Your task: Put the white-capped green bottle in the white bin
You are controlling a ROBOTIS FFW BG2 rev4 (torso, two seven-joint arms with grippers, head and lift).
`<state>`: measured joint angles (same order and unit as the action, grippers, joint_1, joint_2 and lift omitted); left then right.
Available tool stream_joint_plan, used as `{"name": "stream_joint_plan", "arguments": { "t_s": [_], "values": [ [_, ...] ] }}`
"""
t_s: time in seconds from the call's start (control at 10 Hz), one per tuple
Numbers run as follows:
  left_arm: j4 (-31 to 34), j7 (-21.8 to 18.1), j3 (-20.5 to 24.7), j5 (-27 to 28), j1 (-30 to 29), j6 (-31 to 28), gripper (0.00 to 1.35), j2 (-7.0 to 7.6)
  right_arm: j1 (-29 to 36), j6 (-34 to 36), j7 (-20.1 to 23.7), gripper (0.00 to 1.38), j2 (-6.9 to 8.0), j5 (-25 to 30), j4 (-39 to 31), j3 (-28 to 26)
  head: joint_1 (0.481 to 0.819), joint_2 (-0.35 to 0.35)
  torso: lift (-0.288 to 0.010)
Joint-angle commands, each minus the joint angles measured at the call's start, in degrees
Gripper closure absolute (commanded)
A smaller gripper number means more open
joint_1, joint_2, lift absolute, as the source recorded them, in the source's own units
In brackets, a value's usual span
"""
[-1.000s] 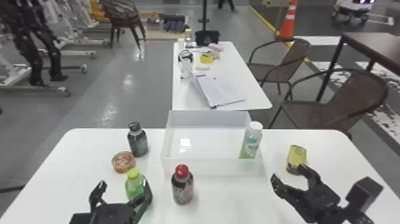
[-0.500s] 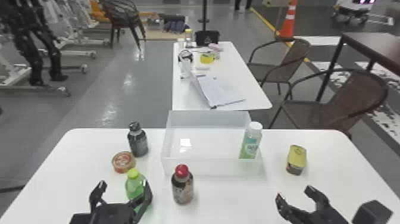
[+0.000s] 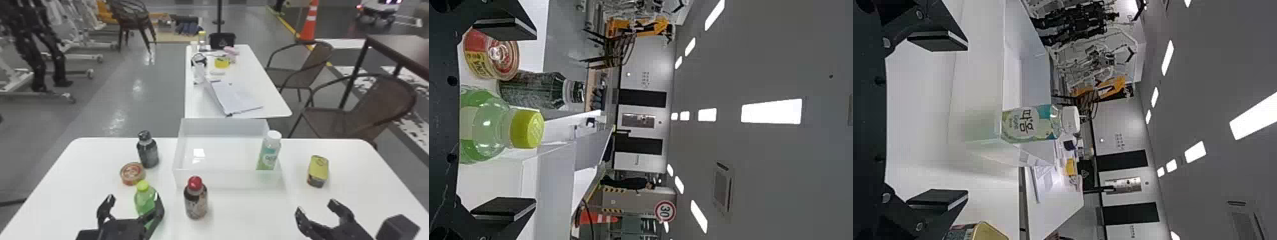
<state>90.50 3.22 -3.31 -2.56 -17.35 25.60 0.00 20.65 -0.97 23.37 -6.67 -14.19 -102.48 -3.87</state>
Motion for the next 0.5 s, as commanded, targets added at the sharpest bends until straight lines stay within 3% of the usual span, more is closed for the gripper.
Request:
{"name": "stream_joint_plan", "arguments": {
  "t_s": [0.0,0.4],
  "values": [
    [0.0,0.0,0.1,-0.2,-0.1,0.0,0.12,-0.15,0.0,-0.1,0.0,0.24,-0.01,0.0,-0.1,0.0,0.549,0.0,-0.1],
    [0.2,0.0,0.2,-0.3,-0.7,0.0,0.13,-0.15,0.1,-0.8,-0.3,0.24,0.34,0.3,-0.3,0.0,0.549,0.0,-0.1]
  ]
}}
